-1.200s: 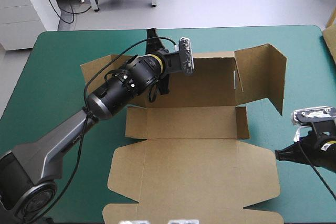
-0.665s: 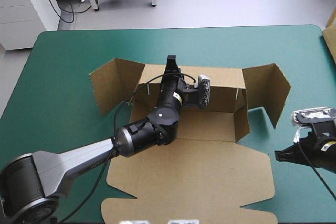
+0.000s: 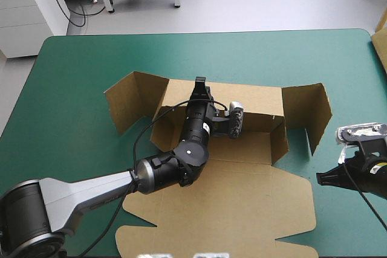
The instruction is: Fold the box
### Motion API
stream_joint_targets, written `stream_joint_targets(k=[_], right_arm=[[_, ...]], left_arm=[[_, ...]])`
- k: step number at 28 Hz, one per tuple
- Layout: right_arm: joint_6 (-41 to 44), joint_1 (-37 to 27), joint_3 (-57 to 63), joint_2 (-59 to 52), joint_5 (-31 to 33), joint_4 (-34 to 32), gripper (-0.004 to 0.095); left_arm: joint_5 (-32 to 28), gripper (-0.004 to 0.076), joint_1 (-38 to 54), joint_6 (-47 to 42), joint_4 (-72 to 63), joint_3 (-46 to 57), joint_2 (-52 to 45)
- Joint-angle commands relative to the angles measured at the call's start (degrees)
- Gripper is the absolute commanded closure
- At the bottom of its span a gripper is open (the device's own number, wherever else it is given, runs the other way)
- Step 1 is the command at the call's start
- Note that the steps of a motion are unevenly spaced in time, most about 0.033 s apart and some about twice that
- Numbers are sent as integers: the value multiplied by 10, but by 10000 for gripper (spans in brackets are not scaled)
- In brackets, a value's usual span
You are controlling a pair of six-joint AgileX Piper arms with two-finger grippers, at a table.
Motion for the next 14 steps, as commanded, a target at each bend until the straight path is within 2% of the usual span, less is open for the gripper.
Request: stream_joint_targets(k=[1, 9, 11, 14], right_arm=[[-3, 1, -14, -1, -25, 4, 927], [8, 1, -14, -1, -24, 2, 892], [34, 1, -14, -1, -20, 5, 811], [83, 1, -14, -1, -18, 13, 607]], left_arm=[[0, 732, -3, -7, -7, -9, -23], [-14, 731, -3, -7, -6, -9, -23], [-16, 731, -3, -7, -6, -9, -23], [-17, 731, -3, -7, -6, -9, -23]])
